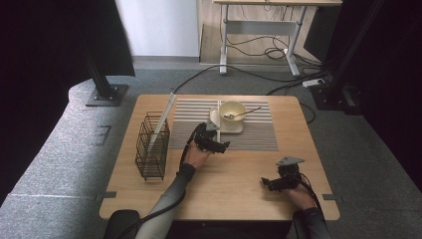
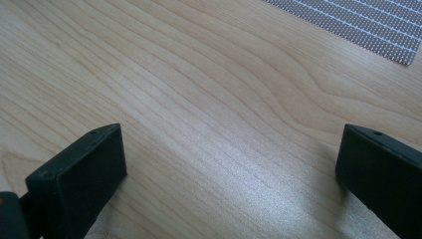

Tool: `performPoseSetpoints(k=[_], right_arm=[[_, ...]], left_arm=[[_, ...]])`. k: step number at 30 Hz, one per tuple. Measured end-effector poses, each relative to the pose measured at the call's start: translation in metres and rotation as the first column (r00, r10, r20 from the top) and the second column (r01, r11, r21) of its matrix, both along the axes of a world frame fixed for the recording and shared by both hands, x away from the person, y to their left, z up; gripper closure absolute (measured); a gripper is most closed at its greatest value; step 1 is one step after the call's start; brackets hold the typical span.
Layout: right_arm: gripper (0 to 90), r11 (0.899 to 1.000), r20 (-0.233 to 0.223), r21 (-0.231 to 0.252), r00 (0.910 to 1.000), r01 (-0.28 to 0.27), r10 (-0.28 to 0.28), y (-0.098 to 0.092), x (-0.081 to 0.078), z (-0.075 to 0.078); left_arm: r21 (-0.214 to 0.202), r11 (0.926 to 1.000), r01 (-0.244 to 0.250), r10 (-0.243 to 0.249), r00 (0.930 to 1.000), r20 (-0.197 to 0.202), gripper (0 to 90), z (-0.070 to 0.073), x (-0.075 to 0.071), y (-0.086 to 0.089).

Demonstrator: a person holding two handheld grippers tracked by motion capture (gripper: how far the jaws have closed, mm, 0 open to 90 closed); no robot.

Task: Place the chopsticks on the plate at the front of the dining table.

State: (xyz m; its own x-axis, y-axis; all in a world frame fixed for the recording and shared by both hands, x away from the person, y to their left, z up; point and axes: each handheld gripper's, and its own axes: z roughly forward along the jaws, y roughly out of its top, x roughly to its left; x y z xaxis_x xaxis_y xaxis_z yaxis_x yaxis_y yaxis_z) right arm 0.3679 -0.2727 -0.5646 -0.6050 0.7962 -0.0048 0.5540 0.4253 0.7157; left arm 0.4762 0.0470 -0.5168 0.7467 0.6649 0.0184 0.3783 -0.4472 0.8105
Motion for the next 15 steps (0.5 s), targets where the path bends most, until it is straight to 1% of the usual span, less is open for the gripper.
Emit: performPoseSetpoints(k=[2,4,6,11,15], right_arm=[[0.0,1.0,0.001,-0.001,1.0,-0.001,0.001,0.0,0.0,0.0],[0.0,1.0,0.0,0.0,1.0,0.0,0.0,0.0,0.0,0.0],[0.0,1.0,0.0,0.0,1.0,0.0,0.0,0.0,0.0,0.0],[0.0,1.0,0.0,0.0,1.0,0.0,0.0,0.0,0.0,0.0],[0.0,1.0,0.0,0.0,1.0,0.0,0.0,0.0,0.0,0.0]], left_arm=[[0.01,0.9995,0.028,-0.028,0.9995,0.016,0.0,0.0,-0.007,-0.001],[0.009,0.9985,0.054,-0.054,0.9983,0.024,0.0,-0.001,-0.014,-0.001],[0.005,0.9976,0.069,-0.069,0.9971,0.03,0.0,-0.002,-0.019,0.0],[0.001,0.9954,0.096,-0.096,0.9953,0.013,0.0,-0.008,-0.03,0.001],[0.013,0.9937,0.112,-0.112,0.9937,0.011,0.0,-0.014,-0.035,0.0]])
